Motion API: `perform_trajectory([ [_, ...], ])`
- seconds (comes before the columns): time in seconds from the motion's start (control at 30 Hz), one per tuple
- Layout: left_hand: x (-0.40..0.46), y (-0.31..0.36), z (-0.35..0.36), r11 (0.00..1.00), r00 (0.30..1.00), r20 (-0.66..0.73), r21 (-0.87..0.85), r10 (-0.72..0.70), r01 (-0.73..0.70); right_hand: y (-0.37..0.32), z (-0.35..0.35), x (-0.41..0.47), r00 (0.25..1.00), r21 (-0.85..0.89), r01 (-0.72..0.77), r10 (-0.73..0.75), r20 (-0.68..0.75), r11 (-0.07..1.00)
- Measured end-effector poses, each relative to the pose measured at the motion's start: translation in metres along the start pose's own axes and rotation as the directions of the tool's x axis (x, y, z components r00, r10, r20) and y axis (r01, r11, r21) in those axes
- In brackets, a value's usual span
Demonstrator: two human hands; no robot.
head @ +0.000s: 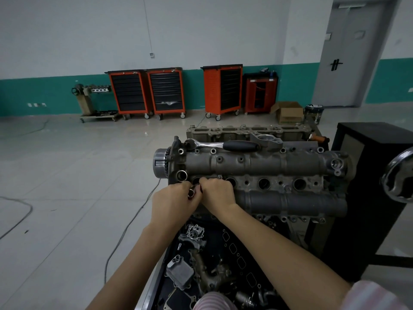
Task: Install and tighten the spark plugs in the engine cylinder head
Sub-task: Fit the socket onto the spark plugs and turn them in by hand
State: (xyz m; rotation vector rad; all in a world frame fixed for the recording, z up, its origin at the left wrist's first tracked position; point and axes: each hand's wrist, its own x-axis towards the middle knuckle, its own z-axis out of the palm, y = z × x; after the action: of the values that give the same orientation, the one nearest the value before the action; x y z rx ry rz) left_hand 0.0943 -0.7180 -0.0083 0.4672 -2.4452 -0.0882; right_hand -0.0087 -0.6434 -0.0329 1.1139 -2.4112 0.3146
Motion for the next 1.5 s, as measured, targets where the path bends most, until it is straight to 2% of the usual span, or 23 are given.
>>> perform_trajectory([
  [0.1, -0.001, -0.005, 0.001, 0.99, 0.995, 0.035, -0.113, 0.089, -0.084, 0.002, 0.0, 0.003, 1.0, -0.029, 0.013, -0.013, -0.001, 0.999],
  [0.2, 0.001, -0.005, 0.001, 0.982, 0.994, 0.054, -0.166, 0.097, -0.087, 0.001, -0.002, 0.003, 0.998, -0.038, 0.04, -0.038, 0.051, 0.998],
  [0.3, 0.005, -0.005, 0.002, 0.993, 0.998, 0.059, -0.118, 0.025, -0.018, -0.001, -0.007, 0.002, 0.998, -0.05, 0.005, -0.003, 0.057, 0.999],
  [0.4, 0.005, -0.006, 0.003, 0.999, 0.999, 0.023, -0.04, 0.037, -0.036, -0.004, -0.012, -0.002, 0.998, -0.097, -0.027, 0.021, -0.066, 0.995],
  [0.53, 0.001, -0.006, 0.005, 0.995, 0.997, -0.029, -0.077, 0.065, -0.067, 0.0, 0.0, 0.0, 1.0, 0.025, -0.006, 0.007, -0.003, 1.0],
  [0.6, 0.0, -0.007, 0.005, 0.993, 0.997, -0.024, -0.089, 0.075, -0.076, 0.002, 0.002, 0.001, 0.999, 0.0, -0.016, 0.016, -0.04, 1.0],
  [0.73, 0.001, -0.009, 0.004, 0.987, 0.994, 0.001, -0.121, 0.108, -0.107, 0.0, 0.003, 0.0, 0.999, -0.035, 0.038, -0.038, -0.015, 0.999],
  [0.9, 0.003, -0.011, 0.001, 0.98, 0.99, 0.039, -0.152, 0.137, -0.13, 0.002, 0.004, 0.001, 0.999, 0.001, 0.048, -0.048, -0.015, 0.999],
  [1.1, -0.001, -0.014, -0.001, 0.968, 0.982, 0.027, -0.175, 0.188, -0.181, 0.002, 0.007, 0.002, 1.0, 0.033, 0.01, -0.009, -0.029, 0.999],
  [1.23, 0.0, -0.013, -0.001, 0.957, 0.975, 0.012, -0.196, 0.222, -0.216, 0.002, 0.007, 0.002, 0.999, 0.011, 0.034, -0.033, -0.038, 0.999],
  [1.4, -0.001, -0.01, 0.001, 0.962, 0.992, 0.016, -0.246, 0.125, -0.118, 0.002, 0.006, 0.002, 0.999, 0.013, 0.049, -0.048, -0.017, 0.999],
  [1.5, 0.001, -0.01, 0.006, 0.985, 0.998, 0.053, -0.172, 0.04, -0.031, 0.001, 0.007, 0.001, 1.0, 0.021, 0.008, -0.008, -0.02, 1.0],
])
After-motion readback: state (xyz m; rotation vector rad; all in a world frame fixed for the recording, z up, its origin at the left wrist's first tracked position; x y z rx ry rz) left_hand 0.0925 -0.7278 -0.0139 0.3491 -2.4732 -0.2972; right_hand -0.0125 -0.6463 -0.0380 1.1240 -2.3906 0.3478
